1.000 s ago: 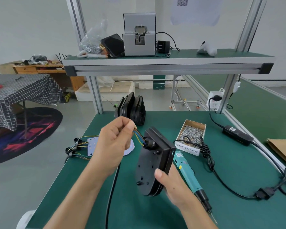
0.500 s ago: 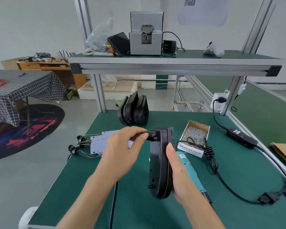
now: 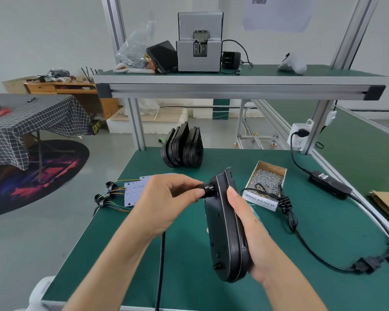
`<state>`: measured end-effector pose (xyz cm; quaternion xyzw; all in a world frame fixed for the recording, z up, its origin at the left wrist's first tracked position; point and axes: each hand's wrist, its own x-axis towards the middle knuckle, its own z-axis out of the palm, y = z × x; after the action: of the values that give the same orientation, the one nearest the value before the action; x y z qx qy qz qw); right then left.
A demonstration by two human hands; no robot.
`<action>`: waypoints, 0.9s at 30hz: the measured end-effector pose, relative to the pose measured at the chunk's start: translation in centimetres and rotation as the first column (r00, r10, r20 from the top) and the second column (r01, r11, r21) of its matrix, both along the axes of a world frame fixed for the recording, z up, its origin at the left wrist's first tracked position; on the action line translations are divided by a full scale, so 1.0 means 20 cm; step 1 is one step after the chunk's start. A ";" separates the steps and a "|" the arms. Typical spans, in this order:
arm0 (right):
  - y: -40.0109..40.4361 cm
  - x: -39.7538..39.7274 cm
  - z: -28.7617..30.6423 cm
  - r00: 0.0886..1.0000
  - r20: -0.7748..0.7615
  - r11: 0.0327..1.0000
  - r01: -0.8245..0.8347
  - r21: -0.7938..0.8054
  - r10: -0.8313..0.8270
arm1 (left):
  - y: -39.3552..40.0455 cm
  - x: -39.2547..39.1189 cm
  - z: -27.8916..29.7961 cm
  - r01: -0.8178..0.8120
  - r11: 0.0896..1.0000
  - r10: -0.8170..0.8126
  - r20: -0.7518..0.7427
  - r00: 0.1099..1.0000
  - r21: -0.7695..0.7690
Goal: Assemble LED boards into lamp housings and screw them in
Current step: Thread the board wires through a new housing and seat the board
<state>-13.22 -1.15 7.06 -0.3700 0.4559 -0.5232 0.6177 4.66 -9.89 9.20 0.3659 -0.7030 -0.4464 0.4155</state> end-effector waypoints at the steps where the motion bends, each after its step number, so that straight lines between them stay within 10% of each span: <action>1: 0.00 0.01 0.01 1.000 0.002 1.000 0.002 -0.009 -0.002 | 0.01 0.00 0.00 -0.016 0.999 0.016 -0.011 1.000 -0.028; 9: 0.03 0.01 0.07 0.999 0.030 1.000 -0.016 0.017 0.015 | 0.05 0.00 -0.02 -0.040 0.967 0.057 0.060 0.997 -0.253; 27: 0.06 0.08 0.11 0.991 0.133 0.999 0.022 0.041 -0.027 | 0.05 -0.02 -0.09 -0.111 0.558 0.307 0.080 0.948 -0.822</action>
<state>-11.66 0.09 9.17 -0.3164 0.4282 -0.5453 0.6474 4.34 -8.91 7.40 0.2638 -0.8199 0.0176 0.5078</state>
